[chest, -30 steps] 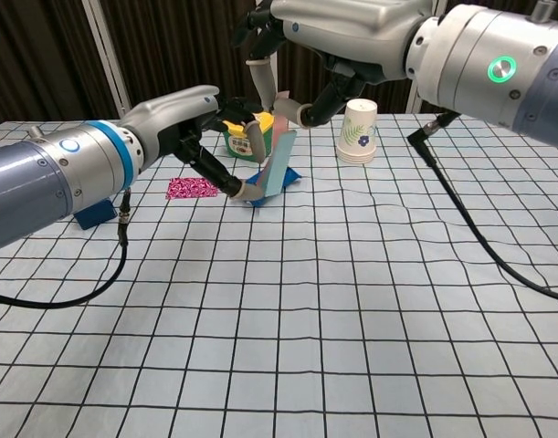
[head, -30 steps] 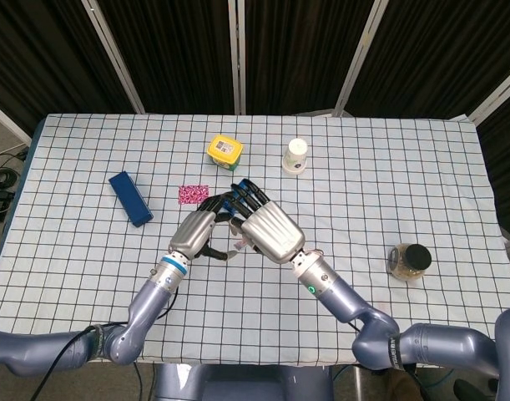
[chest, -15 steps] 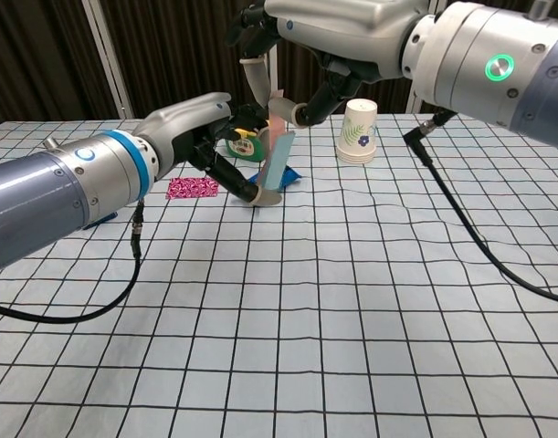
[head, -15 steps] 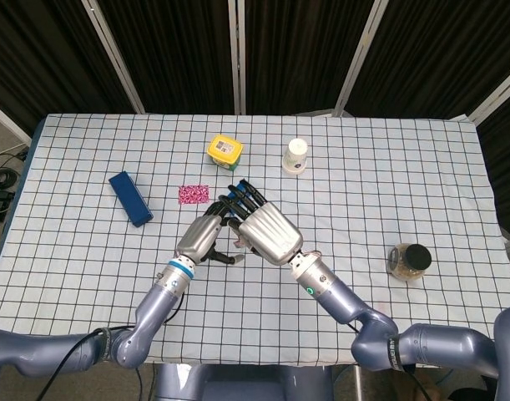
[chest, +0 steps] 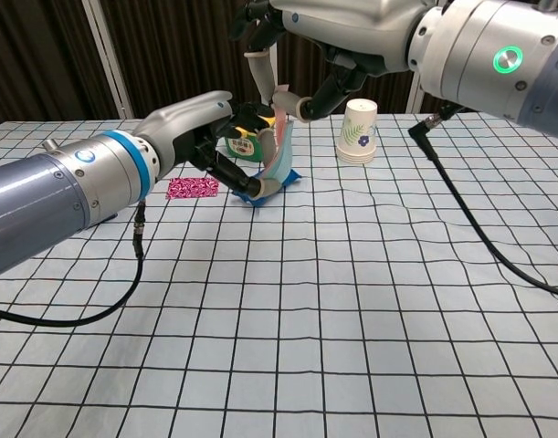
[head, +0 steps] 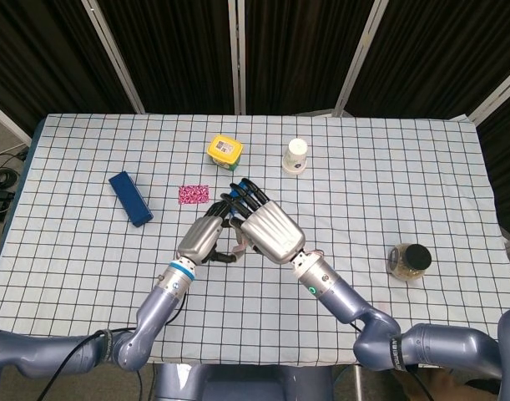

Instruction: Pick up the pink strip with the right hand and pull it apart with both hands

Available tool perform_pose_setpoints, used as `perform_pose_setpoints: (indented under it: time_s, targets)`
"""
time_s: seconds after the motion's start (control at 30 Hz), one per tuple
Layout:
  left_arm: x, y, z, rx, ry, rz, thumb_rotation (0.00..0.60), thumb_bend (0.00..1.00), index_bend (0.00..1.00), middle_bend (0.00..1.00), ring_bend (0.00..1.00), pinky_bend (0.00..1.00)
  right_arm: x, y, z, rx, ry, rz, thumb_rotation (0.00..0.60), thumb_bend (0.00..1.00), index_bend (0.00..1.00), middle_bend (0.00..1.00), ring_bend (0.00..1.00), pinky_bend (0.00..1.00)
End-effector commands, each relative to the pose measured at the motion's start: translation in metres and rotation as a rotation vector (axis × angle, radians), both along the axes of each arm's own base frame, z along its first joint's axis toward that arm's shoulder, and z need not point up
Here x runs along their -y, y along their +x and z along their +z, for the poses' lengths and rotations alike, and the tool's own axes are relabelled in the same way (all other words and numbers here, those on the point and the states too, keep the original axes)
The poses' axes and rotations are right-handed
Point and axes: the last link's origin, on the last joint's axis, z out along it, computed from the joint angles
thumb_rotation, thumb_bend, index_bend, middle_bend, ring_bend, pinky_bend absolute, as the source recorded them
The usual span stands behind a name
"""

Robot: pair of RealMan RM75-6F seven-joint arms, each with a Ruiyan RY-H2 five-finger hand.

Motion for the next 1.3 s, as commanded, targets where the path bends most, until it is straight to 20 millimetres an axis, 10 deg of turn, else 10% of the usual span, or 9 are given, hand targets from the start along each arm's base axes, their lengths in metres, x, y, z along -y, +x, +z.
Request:
perform_pose_setpoints:
  time_s: [0.03, 0.67, 1.3]
  targets:
    - [-0.001, -0.001, 0.001, -0.004, 0.000, 0.006, 0.600, 0.36, 0.63, 0.00, 0.00, 0.00, 0.000, 0.000, 0.000, 0.001, 0.000, -0.001, 0.600, 0.45, 0.75, 0.13, 0.00, 0.00]
    - [-0.006, -0.010, 0.001, -0.023, 0.008, 0.039, 0.600, 0.52, 0.71, 0.00, 0.00, 0.00, 0.000, -0.006, 0.011, 0.013, -0.010, 0.006, 0.600, 0.45, 0.75, 0.14, 0.00, 0.00]
    - [-0.022, -0.088, 0.009, -0.123, 0.039, 0.139, 0.600, 0.52, 0.71, 0.00, 0.00, 0.00, 0.010, -0.070, 0.037, -0.036, -0.065, -0.086, 0.600, 0.45, 0.75, 0.15, 0.00, 0.00]
